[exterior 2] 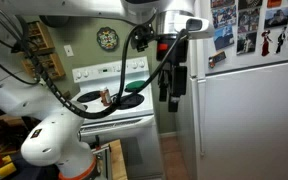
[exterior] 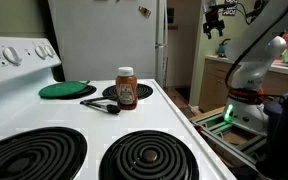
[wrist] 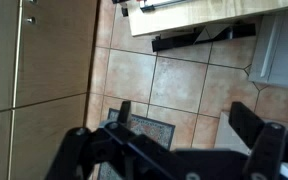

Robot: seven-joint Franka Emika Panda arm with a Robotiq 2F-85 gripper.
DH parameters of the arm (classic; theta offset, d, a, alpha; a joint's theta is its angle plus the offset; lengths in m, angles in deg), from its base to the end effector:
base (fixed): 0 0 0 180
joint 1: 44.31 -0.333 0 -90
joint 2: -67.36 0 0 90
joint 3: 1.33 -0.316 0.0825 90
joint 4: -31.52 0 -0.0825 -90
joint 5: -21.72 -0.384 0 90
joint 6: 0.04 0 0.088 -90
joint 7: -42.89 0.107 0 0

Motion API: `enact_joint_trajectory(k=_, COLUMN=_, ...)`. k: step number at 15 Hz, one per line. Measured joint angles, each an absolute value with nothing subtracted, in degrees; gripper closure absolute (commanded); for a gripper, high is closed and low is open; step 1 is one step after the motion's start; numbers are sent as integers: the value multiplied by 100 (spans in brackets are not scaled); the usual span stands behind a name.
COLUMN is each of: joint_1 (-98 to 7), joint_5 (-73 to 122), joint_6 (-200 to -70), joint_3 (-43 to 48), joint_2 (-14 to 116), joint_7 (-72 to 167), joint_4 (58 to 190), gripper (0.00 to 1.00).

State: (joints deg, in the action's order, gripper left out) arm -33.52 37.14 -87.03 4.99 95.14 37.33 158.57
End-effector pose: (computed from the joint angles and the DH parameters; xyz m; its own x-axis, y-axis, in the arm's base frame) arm 0.3554 -0.1470 0.5485 0.9546 -0.1852 -0.2333 -0.1419 -0.9713 0.1908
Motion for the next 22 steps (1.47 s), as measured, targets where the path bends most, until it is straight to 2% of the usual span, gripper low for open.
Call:
enact_joint_trajectory(k=13, joint_1=-3399, joint_5=3708, joint_6=-8745, joint_3=510, joint_2=9518, joint_7=3733, joint_4=15853, gripper=0)
enact_joint_trajectory(k=22, joint_1=-3747, joint_5=3708, joint_6=-9957, joint_3=531, joint_2=9926, joint_7=3027, joint_4=15821, gripper=0)
